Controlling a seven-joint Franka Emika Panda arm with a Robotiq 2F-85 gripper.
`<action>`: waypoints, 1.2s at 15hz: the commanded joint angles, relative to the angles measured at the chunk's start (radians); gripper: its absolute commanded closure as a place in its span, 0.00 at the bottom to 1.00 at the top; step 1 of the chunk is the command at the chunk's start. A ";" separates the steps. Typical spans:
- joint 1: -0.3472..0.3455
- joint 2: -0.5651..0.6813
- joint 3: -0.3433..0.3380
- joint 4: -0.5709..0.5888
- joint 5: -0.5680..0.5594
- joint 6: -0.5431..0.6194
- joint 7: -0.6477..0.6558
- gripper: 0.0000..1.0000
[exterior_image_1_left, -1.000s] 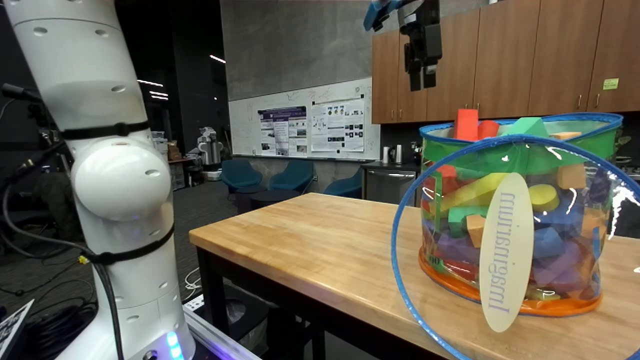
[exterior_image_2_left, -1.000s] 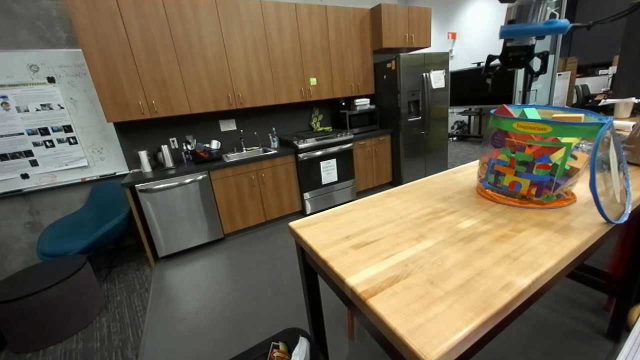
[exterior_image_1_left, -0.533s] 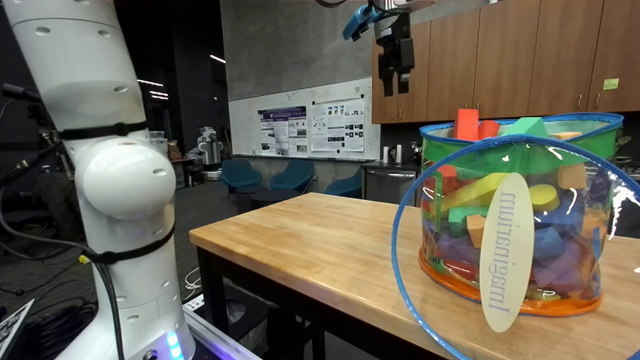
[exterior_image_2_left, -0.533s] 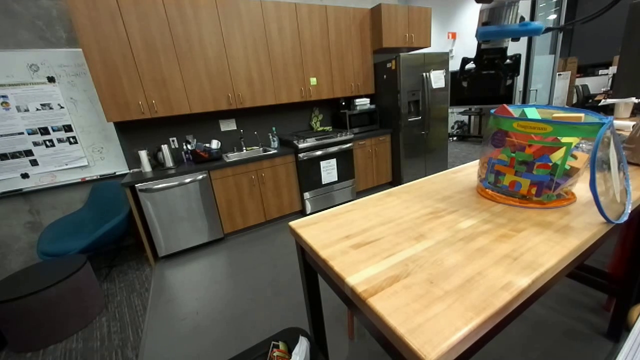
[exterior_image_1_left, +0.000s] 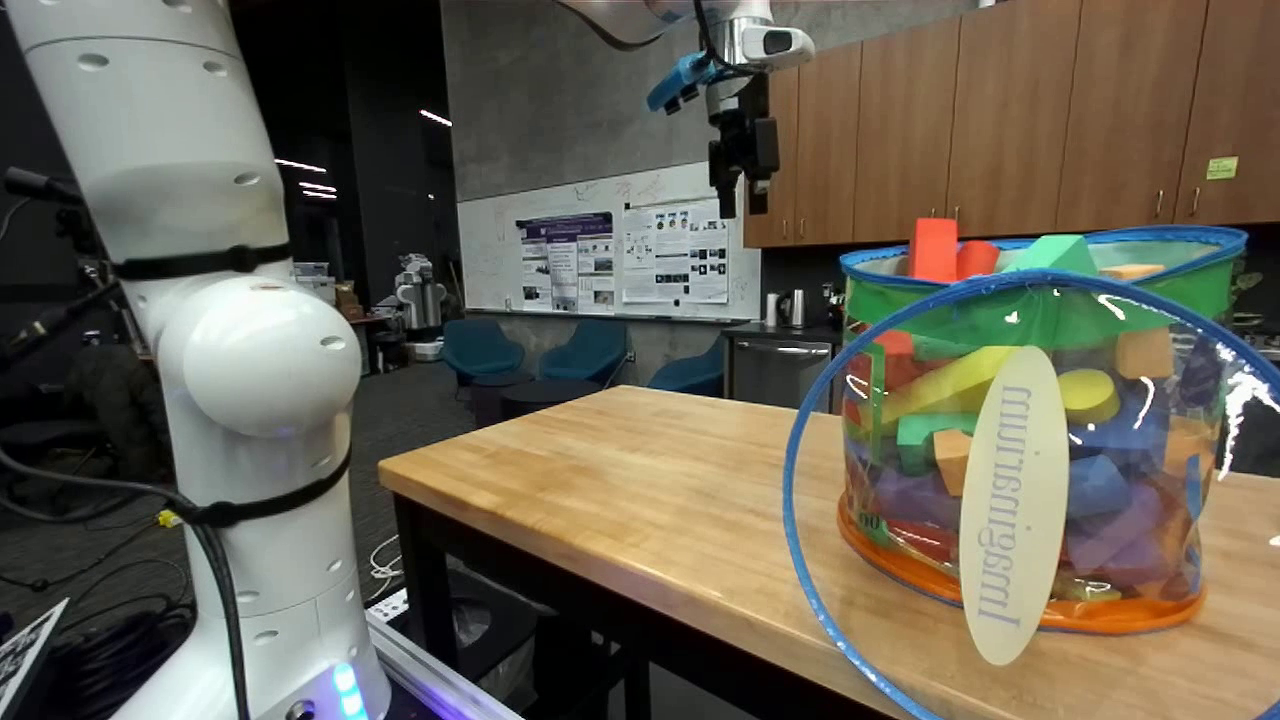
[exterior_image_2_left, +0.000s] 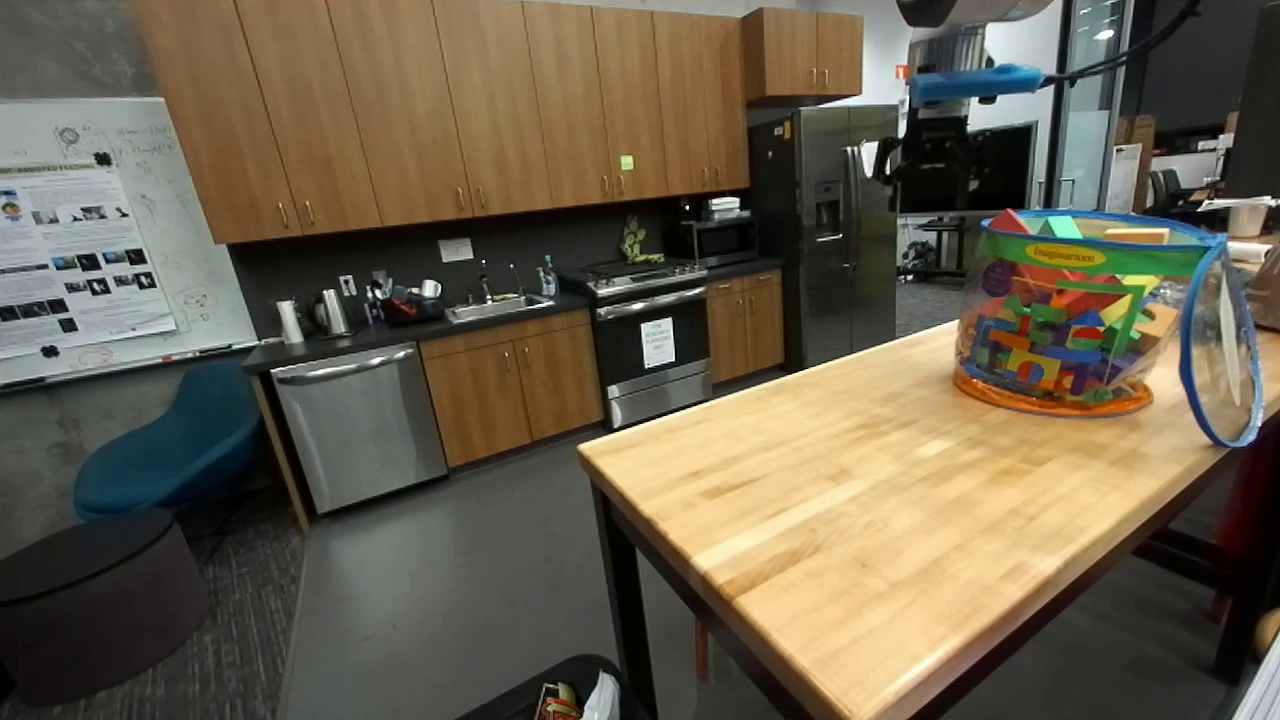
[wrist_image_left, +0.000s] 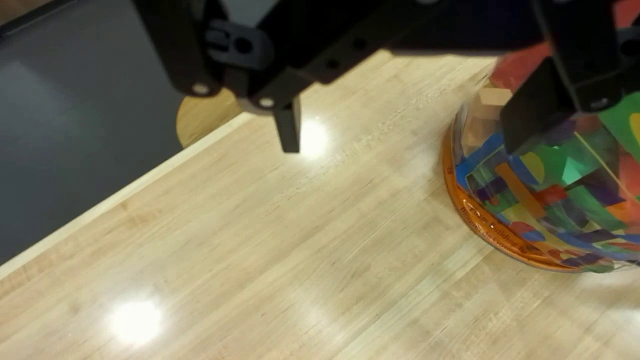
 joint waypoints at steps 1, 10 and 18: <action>0.023 -0.026 0.023 -0.070 0.004 0.030 -0.001 0.00; 0.052 -0.027 0.064 -0.193 0.001 0.081 0.013 0.00; 0.081 -0.031 0.082 -0.288 0.013 0.137 -0.022 0.00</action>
